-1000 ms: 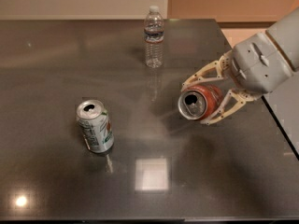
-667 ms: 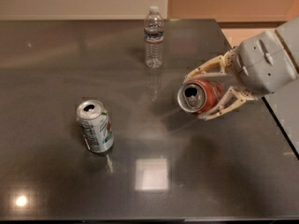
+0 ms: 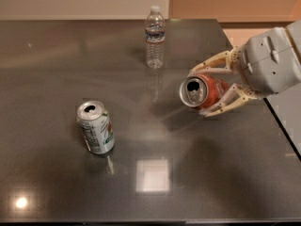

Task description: Place coke can upright

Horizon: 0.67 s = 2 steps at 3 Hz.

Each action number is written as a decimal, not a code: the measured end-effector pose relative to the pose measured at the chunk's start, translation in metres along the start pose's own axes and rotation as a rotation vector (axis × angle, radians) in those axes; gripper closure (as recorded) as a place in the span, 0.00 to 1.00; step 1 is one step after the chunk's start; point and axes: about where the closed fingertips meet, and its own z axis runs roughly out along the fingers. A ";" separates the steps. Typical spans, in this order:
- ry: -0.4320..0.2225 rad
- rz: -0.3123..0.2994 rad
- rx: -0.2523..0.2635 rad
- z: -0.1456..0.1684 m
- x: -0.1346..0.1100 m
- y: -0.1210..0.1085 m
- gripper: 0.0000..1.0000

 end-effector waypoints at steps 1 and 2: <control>-0.072 0.047 0.013 0.003 -0.002 -0.001 1.00; -0.192 0.117 0.032 0.000 -0.017 -0.008 1.00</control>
Offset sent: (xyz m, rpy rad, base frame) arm -0.0040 0.0182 0.0334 0.3567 0.2067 0.0083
